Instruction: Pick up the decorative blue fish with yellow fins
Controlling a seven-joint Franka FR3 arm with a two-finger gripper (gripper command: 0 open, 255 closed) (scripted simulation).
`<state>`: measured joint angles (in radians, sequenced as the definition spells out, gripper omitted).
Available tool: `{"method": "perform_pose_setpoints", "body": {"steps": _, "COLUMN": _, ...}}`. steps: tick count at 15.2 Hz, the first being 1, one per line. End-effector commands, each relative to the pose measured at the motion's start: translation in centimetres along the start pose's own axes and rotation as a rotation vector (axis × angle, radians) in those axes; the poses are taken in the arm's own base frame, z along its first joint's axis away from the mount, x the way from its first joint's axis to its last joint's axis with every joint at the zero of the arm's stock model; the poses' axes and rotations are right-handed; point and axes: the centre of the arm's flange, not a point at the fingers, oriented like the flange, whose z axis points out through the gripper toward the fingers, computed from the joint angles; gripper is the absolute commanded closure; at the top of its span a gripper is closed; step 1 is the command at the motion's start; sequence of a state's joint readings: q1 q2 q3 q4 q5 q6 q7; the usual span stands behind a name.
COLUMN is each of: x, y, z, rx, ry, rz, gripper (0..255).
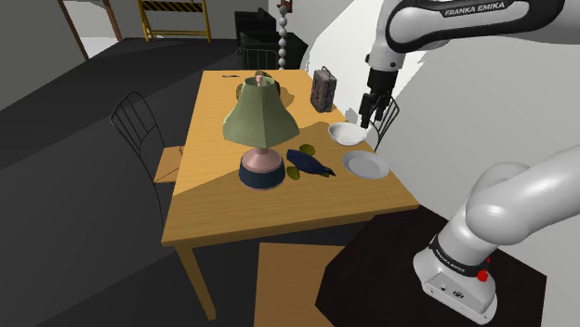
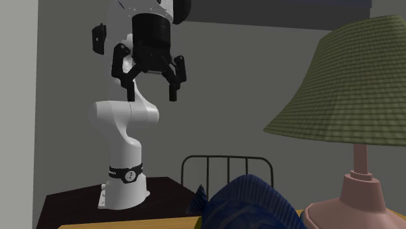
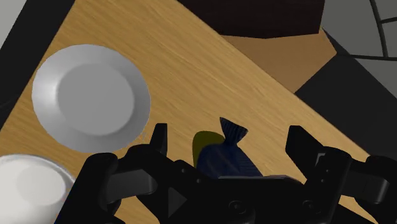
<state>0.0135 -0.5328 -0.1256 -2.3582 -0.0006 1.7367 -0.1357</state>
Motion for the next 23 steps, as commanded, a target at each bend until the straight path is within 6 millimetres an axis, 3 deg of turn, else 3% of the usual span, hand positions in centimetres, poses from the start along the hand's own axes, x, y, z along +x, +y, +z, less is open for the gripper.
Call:
{"method": "perform_pose_setpoints", "body": {"steps": 1, "x": 2.4, "y": 0.9, "z": 1.3, "rx": 0.009, "ry": -0.011, "rz": -0.041, "gripper": 0}}
{"method": "perform_pose_setpoints", "body": {"steps": 11, "x": 14.6, "y": 3.7, "z": 8.0, "rx": 0.058, "ry": -0.064, "rz": -0.235, "gripper": 0}}
{"method": "perform_pose_setpoints", "body": {"steps": 20, "x": 25.4, "y": 3.9, "z": 14.6, "rx": 0.102, "ry": -0.112, "rz": -0.409, "gripper": 0}}
{"method": "perform_pose_setpoints", "body": {"steps": 23, "x": 26.0, "y": 3.9, "z": 15.9, "rx": 0.104, "ry": -0.115, "rz": -0.417, "gripper": 0}}
